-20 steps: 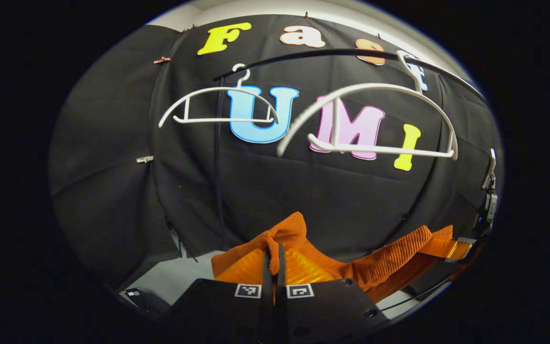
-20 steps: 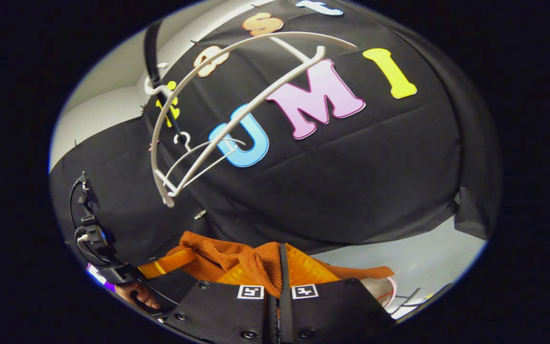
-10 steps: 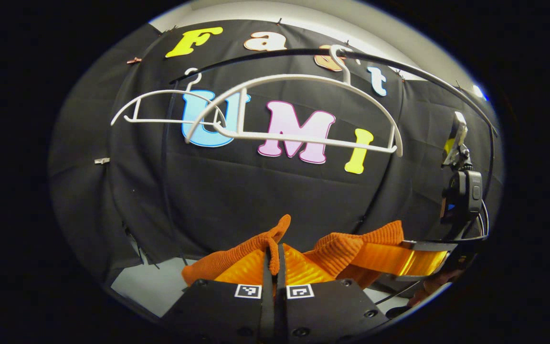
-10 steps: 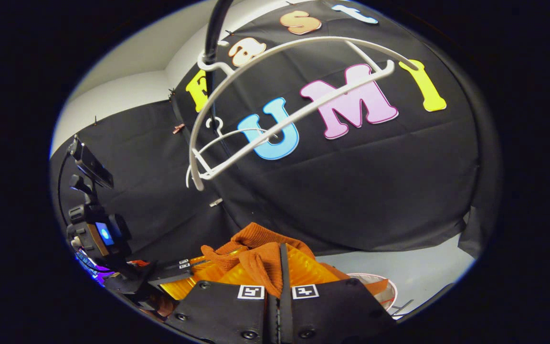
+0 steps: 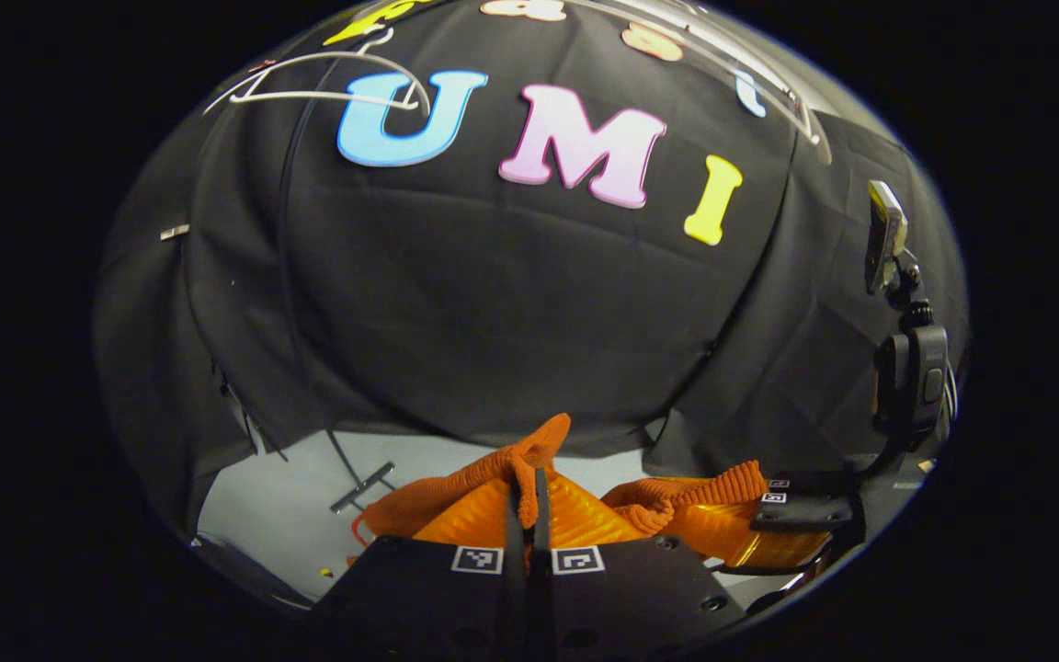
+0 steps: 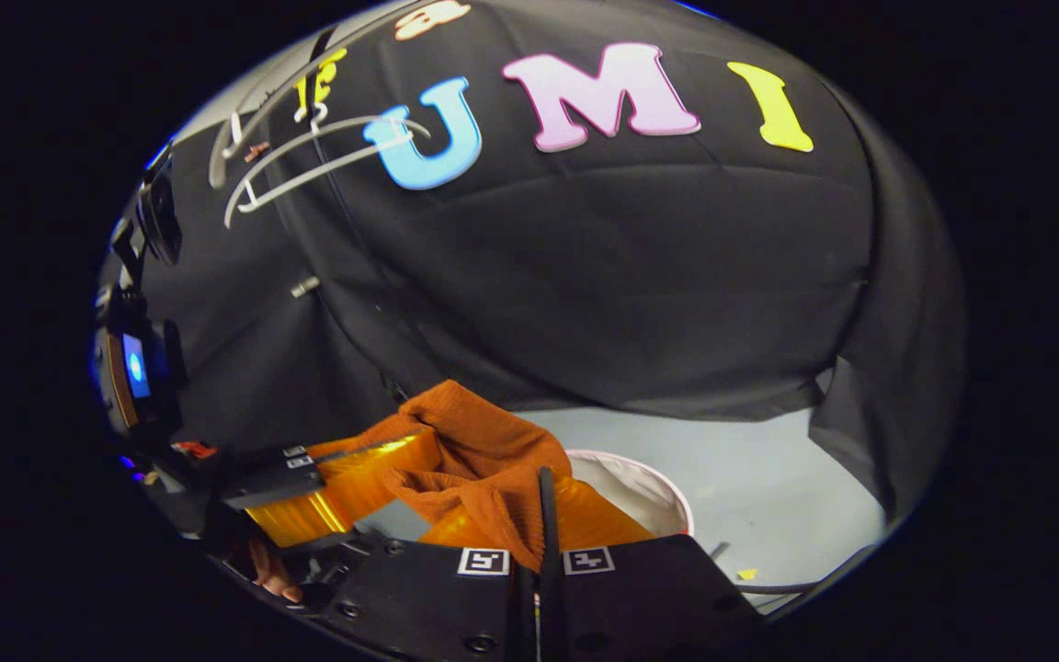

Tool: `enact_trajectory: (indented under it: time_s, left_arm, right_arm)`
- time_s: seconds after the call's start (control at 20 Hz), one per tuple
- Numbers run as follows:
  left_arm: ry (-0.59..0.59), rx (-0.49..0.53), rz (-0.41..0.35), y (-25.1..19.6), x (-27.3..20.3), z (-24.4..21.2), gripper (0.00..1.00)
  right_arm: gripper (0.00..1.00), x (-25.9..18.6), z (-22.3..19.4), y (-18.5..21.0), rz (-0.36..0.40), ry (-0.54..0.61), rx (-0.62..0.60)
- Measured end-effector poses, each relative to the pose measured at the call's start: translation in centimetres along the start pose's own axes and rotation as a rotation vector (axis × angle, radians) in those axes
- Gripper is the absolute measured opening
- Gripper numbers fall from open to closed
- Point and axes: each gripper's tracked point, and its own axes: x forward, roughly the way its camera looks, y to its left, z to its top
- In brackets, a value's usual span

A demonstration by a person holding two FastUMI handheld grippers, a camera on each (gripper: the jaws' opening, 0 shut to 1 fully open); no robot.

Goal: Grasp the clothes on the hanger with both hands and then place them into the laundry hamper below.

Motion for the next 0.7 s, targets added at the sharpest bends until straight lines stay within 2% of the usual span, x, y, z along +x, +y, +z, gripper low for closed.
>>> enact_trajectory:
  time_s: [0.15, 0.2, 0.25, 0.35, 0.4, 0.5, 0.55, 0.65, 0.7]
  left_arm:
    - [0.113, 0.029, 0.044, 0.8, 2.1, -3.4, 0.05]
    - [0.143, 0.030, 0.032, 0.0, 2.1, -4.3, 0.06]
    - [0.153, 0.026, 0.024, -0.4, 2.1, -4.7, 0.07]
    - [0.168, 0.015, 0.024, -0.9, 2.0, -5.0, 0.43]
    - [0.180, 0.019, 0.051, 0.2, 1.9, -5.7, 0.61]
    - [0.203, 0.049, 0.103, 2.3, 2.2, -7.3, 0.98]
    - [0.206, 0.057, 0.109, 2.4, 2.3, -7.6, 0.95]
    - [0.207, 0.061, 0.101, 1.9, 1.2, -7.5, 0.96]
    - [0.200, 0.059, 0.100, 2.2, 0.4, -7.5, 0.95]
  right_arm:
    - [0.11, 1.7, -3.5, -1.5, -0.050, 0.091, -0.020]
    - [0.07, 2.0, -3.7, -1.8, -0.062, 0.102, -0.020]
    - [0.26, 1.7, -3.9, -2.5, -0.093, 0.109, -0.023]
    - [0.63, 1.7, -4.5, -4.1, -0.149, 0.115, -0.037]
    - [0.81, 1.7, -5.5, -5.1, -0.193, 0.142, -0.057]
    - [0.84, 1.3, -8.1, -6.7, -0.236, 0.213, -0.105]
    - [0.90, 1.1, -8.8, -6.5, -0.225, 0.230, -0.125]
    - [0.90, 0.4, -10.1, -5.7, -0.199, 0.256, -0.158]
    - [0.90, -0.2, -9.9, -5.7, -0.201, 0.228, -0.154]
